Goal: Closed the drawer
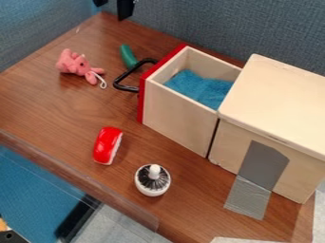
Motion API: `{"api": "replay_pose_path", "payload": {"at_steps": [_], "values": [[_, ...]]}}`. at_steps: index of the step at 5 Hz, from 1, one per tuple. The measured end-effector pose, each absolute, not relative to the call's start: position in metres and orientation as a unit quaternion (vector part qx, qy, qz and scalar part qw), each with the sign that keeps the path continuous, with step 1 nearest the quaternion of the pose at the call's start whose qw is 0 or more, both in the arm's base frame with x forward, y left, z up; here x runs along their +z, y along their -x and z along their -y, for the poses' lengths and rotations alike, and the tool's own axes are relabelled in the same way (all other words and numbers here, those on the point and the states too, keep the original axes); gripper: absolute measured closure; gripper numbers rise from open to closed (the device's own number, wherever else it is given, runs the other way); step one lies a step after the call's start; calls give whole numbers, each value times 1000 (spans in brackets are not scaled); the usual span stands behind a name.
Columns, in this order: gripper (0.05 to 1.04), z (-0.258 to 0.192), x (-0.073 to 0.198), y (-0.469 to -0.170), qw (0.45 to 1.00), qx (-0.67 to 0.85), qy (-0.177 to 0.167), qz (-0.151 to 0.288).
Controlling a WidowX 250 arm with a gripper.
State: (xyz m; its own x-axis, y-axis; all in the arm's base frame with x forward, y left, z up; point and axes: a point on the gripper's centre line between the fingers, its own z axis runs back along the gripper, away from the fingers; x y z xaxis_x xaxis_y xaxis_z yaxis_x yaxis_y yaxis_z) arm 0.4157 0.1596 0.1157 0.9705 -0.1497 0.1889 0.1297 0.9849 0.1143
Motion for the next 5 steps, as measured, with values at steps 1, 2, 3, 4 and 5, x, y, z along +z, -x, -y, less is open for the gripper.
{"api": "replay_pose_path", "payload": {"at_steps": [1,2,3,4,5], "values": [[83,-157,95,-412,994,-71,-38,76],[83,-137,65,-398,995,-90,-13,41],[83,-117,60,-391,994,-107,5,32],[83,-104,53,-383,993,-113,12,17],[92,-101,52,-384,994,-112,7,13]]}}
